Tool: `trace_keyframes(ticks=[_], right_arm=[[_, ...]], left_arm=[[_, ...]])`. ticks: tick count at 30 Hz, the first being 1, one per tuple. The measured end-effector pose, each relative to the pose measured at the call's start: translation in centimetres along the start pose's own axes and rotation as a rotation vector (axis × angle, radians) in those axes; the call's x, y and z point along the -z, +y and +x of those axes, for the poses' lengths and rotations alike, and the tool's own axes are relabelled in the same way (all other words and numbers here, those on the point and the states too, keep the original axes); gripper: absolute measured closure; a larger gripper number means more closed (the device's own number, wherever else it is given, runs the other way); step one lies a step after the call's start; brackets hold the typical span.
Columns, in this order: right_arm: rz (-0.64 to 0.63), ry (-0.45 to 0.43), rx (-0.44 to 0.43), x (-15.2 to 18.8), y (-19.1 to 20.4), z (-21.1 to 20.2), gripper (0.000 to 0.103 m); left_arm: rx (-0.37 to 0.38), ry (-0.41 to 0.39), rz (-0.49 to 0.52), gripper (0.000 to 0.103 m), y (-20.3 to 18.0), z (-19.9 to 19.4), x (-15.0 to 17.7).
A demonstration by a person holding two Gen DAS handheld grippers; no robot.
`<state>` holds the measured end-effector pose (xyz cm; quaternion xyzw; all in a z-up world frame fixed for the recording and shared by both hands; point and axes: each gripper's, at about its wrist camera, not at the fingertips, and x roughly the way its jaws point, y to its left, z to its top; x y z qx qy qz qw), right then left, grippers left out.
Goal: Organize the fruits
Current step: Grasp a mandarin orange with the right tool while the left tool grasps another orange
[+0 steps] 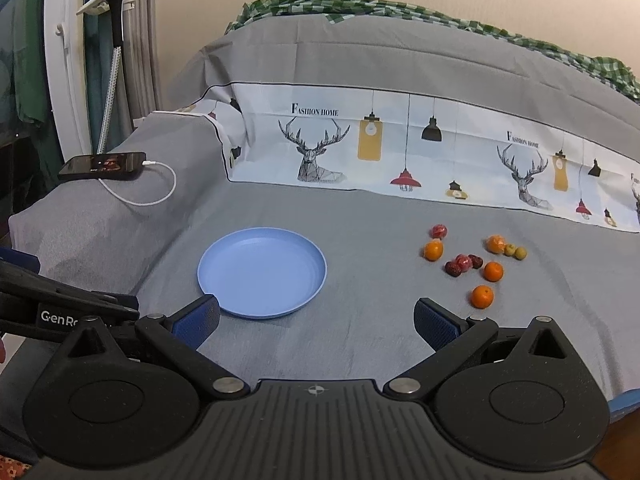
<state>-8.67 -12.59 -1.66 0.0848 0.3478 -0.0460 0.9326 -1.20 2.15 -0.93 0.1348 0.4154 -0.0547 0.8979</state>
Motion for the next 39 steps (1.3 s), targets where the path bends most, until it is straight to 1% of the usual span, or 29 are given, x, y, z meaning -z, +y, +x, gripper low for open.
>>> trace_keyframes(ticks=[10, 14, 18, 20, 23, 27, 28, 30, 34, 37, 39], right_arm=[[0.044, 0.038, -0.016, 0.6, -0.9, 1.6, 0.001], [0.081, 0.035, -0.008, 0.8, -2.0, 2.0, 0.001], [0.151, 0.013, 0.047, 0.7, -4.5, 2.9, 0.001], [0.202, 0.013, 0.106, 0.9, -6.4, 3.9, 0.001], [0.304, 0.028, 0.204, 1.3, -10.1, 6.5, 0.001], [0.388, 0.080, 0.326, 2.2, -14.9, 10.9, 0.001], [0.388, 0.085, 0.348, 2.5, -15.9, 12.1, 0.001], [0.373, 0.103, 0.385, 3.0, -17.5, 14.6, 0.001], [0.356, 0.175, 0.399, 3.7, -20.8, 20.7, 0.001], [0.379, 0.214, 0.385, 3.8, -22.7, 24.8, 0.001], [0.408, 0.232, 0.380, 3.5, -23.6, 27.1, 0.001]], left_arm=[[-0.003, 0.045, 0.032, 0.000, -1.2, 1.5, -0.4], [-0.008, 0.064, 0.044, 0.000, -1.9, 2.3, -0.9], [-0.007, 0.074, 0.058, 0.000, -2.8, 3.2, -2.0], [-0.003, 0.078, 0.065, 0.000, -3.6, 3.8, -3.0], [0.025, 0.096, 0.068, 0.000, -5.5, 5.1, -4.8], [0.074, 0.076, 0.108, 0.000, -9.7, 7.4, -8.0], [0.088, 0.078, 0.120, 0.000, -10.7, 8.1, -8.8], [0.150, 0.077, 0.142, 0.000, -13.4, 10.1, -10.9], [0.235, 0.073, 0.191, 0.000, -19.4, 15.0, -15.0], [0.253, 0.075, 0.236, 0.000, -24.1, 19.5, -17.8], [0.267, 0.099, 0.270, 0.000, -27.1, 22.8, -19.2]])
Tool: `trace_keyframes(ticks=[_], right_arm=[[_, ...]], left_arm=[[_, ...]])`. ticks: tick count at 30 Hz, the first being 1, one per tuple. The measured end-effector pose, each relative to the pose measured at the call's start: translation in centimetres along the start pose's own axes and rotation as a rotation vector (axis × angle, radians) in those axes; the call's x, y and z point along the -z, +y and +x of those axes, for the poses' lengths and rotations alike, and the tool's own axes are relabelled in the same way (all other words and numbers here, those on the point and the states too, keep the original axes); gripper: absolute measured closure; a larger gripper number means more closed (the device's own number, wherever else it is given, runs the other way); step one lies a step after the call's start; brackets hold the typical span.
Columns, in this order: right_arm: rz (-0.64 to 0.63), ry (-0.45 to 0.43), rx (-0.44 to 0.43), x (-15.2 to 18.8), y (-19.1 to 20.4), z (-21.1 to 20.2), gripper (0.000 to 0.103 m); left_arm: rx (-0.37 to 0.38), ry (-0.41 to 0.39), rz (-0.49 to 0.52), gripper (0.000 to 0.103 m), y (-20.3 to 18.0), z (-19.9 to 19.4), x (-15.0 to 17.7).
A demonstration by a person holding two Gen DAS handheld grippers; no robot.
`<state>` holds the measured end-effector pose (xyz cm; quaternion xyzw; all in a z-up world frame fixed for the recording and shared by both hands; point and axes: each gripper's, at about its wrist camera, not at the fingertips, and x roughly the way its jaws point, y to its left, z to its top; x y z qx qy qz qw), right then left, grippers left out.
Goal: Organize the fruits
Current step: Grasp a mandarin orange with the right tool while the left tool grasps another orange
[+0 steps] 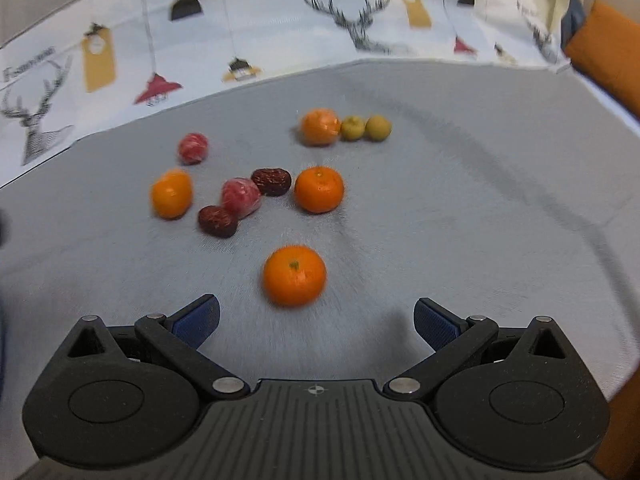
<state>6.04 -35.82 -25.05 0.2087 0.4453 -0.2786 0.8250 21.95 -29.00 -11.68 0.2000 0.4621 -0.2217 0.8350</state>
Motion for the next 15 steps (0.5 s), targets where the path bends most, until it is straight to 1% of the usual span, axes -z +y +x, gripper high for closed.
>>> trace_keyframes(ticks=[1, 3, 4, 6, 7, 8, 9, 11, 12, 13, 14, 15], right_arm=[[0.006, 0.000, 0.011, -0.3, 0.0, 1.1, 0.001], [-0.003, 0.022, 0.059, -0.5, 0.0, 2.7, 0.001], [0.005, -0.009, 0.064, -0.5, -0.1, 2.9, 0.001], [0.016, -0.025, 0.077, -0.5, -0.1, 3.4, 0.000], [0.018, -0.033, 0.080, -0.3, 0.0, 3.4, 0.000], [0.017, -0.042, 0.084, -0.2, 0.0, 3.4, 0.000], [0.015, -0.049, 0.087, -0.1, 0.1, 3.4, 0.001], [0.008, -0.050, 0.090, 0.0, 0.2, 3.2, 0.001], [0.007, -0.046, 0.088, 0.0, 0.1, 3.1, 0.001], [0.006, -0.043, 0.083, 0.0, 0.0, 2.8, 0.003], [0.014, -0.042, 0.077, 0.1, 0.0, 2.6, 0.006], [0.005, -0.049, 0.072, 0.1, 0.2, 2.3, 0.015]], left_arm=[[0.010, 0.017, 0.015, 0.000, -0.7, 1.8, -1.0], [0.025, 0.059, 0.034, 0.000, -1.9, 5.2, -2.7], [0.027, 0.079, 0.044, 0.000, -2.5, 6.9, -3.3], [0.032, 0.089, 0.064, 0.000, -3.4, 9.2, -4.1], [0.054, 0.092, 0.074, 0.000, -3.5, 9.8, -4.3], [0.107, 0.088, 0.075, 0.000, -3.5, 10.3, -4.5], [0.128, 0.092, 0.073, 0.000, -3.7, 10.8, -4.8], [0.147, 0.098, 0.081, 0.000, -4.1, 11.4, -5.3], [0.146, 0.085, 0.084, 0.000, -4.3, 11.5, -5.4], [0.146, 0.066, 0.084, 0.001, -4.4, 11.5, -5.5], [0.159, 0.056, 0.081, 0.007, -4.5, 11.3, -5.6], [0.186, 0.060, 0.077, 0.018, -4.5, 11.3, -5.6]])
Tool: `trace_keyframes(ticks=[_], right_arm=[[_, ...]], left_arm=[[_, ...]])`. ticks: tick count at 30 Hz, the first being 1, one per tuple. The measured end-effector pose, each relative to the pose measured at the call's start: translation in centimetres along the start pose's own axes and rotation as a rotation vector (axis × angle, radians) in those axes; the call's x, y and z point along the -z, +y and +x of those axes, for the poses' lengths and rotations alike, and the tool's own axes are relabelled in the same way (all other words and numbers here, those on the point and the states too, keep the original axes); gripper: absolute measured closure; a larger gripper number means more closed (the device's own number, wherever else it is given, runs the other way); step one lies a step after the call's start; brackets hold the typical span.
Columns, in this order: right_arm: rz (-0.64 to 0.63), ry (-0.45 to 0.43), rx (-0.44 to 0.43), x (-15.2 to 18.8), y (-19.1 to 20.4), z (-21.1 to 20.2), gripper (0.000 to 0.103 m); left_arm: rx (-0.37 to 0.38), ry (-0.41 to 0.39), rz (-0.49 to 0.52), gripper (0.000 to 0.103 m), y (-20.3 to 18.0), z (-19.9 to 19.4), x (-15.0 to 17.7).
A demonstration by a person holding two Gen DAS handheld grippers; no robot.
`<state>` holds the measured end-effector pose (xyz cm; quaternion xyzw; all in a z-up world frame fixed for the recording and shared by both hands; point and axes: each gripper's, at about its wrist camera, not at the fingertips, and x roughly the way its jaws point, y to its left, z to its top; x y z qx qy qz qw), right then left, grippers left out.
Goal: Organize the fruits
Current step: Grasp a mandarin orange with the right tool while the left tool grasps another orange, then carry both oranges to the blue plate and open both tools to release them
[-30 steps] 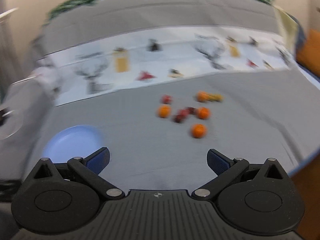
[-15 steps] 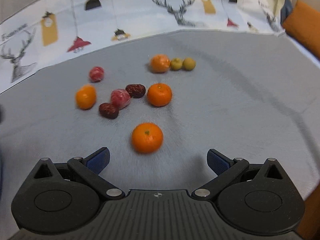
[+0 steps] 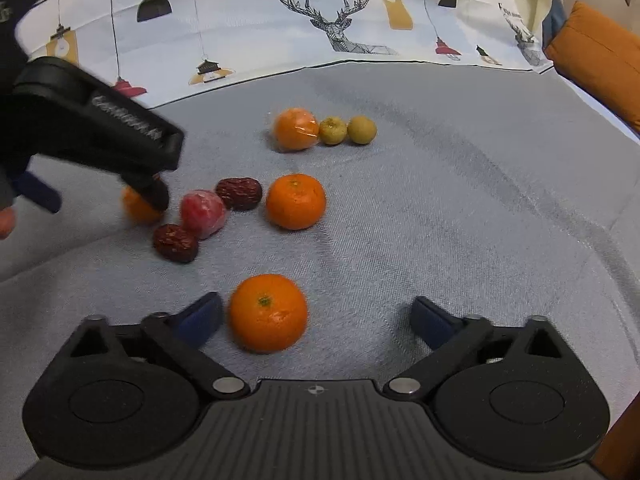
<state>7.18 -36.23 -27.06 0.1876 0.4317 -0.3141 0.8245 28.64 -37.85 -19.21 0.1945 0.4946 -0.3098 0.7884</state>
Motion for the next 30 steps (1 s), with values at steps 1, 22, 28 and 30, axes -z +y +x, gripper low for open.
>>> trace_keyframes(ticks=[1, 22, 28, 30], right_arm=[[-0.019, -0.007, -0.009, 0.1, 0.3, -0.3, 0.026], [0.046, -0.114, -0.034, -1.5, -1.6, -3.4, 0.066], [0.018, -0.149, -0.174, -0.4, -3.8, -13.5, 0.066], [-0.010, -0.153, -0.238, 0.9, -4.1, -17.6, 0.066]], left_arm=[[0.045, 0.015, -0.001, 0.026, -0.1, 0.1, -0.1], [0.049, -0.223, -0.075, 0.064, 2.6, -16.2, 7.2], [-0.048, -0.220, -0.129, 0.064, 4.5, -25.5, 15.2], [-0.060, -0.221, -0.158, 0.064, 5.2, -27.9, 18.3]])
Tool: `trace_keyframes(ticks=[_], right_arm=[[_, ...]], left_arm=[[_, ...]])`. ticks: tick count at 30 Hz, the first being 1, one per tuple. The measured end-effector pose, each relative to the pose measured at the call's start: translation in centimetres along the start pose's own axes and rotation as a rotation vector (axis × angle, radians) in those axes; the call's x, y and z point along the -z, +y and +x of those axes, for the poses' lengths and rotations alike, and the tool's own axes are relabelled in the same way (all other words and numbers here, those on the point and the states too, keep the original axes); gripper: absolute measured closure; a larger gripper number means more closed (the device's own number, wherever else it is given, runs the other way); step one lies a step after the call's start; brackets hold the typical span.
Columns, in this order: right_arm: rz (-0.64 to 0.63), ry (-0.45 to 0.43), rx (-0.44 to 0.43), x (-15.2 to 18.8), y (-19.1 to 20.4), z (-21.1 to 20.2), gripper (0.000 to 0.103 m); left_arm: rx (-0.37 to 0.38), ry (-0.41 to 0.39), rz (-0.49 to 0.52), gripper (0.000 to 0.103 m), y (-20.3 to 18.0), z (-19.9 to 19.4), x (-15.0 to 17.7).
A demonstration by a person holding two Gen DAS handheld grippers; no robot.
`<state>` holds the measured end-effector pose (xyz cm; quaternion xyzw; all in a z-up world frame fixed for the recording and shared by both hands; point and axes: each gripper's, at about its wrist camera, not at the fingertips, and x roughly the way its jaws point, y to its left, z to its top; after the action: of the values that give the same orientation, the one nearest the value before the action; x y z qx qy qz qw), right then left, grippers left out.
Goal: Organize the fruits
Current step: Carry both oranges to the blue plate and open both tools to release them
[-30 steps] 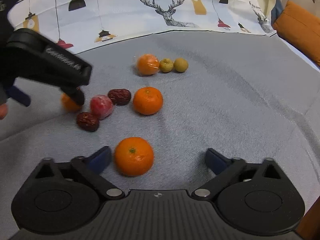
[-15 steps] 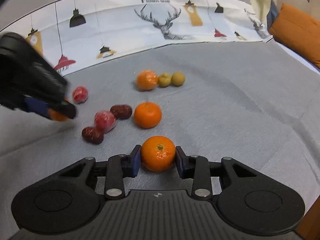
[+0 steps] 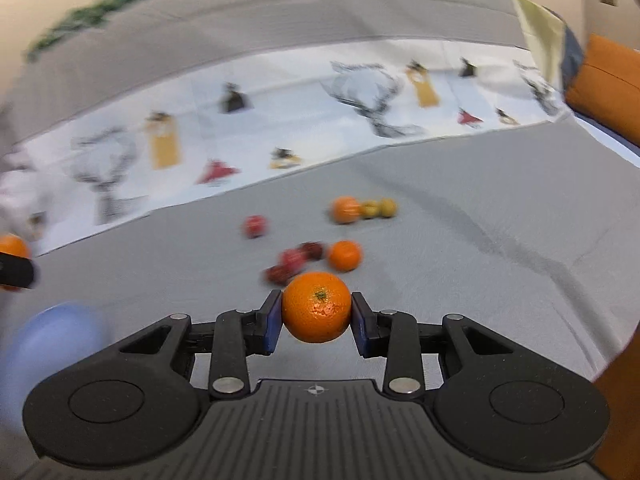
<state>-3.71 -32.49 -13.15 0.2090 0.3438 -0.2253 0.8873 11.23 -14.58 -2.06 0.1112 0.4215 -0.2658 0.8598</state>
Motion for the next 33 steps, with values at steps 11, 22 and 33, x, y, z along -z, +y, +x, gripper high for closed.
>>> trace_keyframes(ticks=[11, 22, 33], right_arm=[[-0.166, -0.092, -0.262, 2.8, 7.2, -14.5, 0.066], [-0.325, -0.139, -0.330, 4.6, 12.2, -19.2, 0.066], [-0.390, -0.125, -0.338, 4.9, 14.2, -19.1, 0.066]], left_arm=[[-0.019, -0.089, -0.121, 0.064, 4.2, -11.3, 9.6], [-0.033, -0.162, -0.202, 0.064, 7.2, -15.8, 13.5], [-0.033, -0.180, -0.222, 0.064, 8.2, -16.4, 13.8]])
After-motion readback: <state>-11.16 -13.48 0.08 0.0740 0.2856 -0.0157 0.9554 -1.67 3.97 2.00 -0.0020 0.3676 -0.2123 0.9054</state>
